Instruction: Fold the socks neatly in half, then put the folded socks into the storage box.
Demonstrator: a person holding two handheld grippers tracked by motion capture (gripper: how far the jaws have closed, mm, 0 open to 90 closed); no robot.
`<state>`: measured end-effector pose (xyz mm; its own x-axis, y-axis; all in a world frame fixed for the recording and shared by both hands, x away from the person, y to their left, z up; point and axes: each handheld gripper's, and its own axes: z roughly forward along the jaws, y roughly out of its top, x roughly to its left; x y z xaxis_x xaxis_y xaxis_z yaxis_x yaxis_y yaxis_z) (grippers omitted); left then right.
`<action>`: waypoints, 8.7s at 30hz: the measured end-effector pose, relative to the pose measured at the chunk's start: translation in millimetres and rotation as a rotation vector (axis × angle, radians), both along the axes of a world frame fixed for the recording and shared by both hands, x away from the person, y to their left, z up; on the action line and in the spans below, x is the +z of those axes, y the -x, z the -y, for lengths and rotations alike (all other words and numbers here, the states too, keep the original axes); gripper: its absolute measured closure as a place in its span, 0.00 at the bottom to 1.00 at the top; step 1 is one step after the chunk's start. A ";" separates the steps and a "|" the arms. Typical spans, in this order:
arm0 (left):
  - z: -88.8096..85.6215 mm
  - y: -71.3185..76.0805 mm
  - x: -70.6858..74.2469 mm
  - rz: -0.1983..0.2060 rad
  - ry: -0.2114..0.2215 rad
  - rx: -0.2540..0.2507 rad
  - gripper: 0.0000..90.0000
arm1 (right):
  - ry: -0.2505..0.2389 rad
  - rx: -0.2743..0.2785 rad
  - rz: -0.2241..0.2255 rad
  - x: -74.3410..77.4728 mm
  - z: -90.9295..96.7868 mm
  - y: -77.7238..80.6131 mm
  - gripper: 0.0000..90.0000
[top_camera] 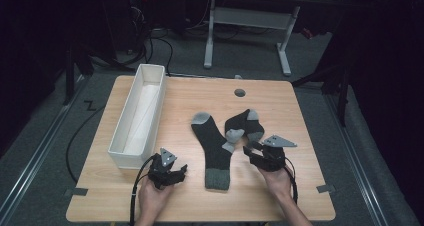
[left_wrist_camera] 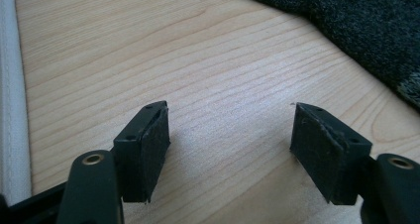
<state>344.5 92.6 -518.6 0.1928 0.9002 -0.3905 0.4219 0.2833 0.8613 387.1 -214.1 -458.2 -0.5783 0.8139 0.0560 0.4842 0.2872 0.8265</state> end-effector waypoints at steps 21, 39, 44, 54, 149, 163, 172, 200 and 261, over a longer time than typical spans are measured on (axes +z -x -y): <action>0.1 0.0 -0.1 -0.002 0.000 0.002 0.33 | 0.025 -0.122 -0.019 5.2 12.7 -35.1 0.55; -0.1 -0.1 -0.1 -0.003 0.003 0.003 0.33 | 0.053 -0.162 -0.088 -8.7 13.4 -66.1 0.50; -0.1 -0.1 -0.1 -0.003 0.003 0.003 0.32 | 0.068 -0.159 -0.118 -16.6 10.2 -69.9 0.50; 0.0 0.0 -0.1 -0.002 0.002 0.003 0.32 | 0.113 -0.158 -0.148 -23.5 10.1 -71.2 0.59; 140.0 -37.6 55.3 0.014 0.044 -0.291 0.73 | 0.016 -0.115 0.009 8.8 33.3 11.9 0.88; 119.9 -37.4 96.0 0.096 0.075 -0.292 0.91 | 0.003 -0.110 0.038 16.5 37.3 26.5 0.88; 95.8 -46.1 112.7 0.120 0.068 -0.238 0.91 | 0.006 -0.051 0.042 12.1 24.7 43.9 0.88; 60.6 -75.2 116.7 0.108 0.040 -0.106 0.91 | 0.018 0.173 0.008 10.4 -42.1 65.6 0.86; 51.4 -29.1 29.9 -0.061 -0.002 -0.119 0.39 | 0.089 0.226 -0.049 -9.2 -63.4 48.0 0.70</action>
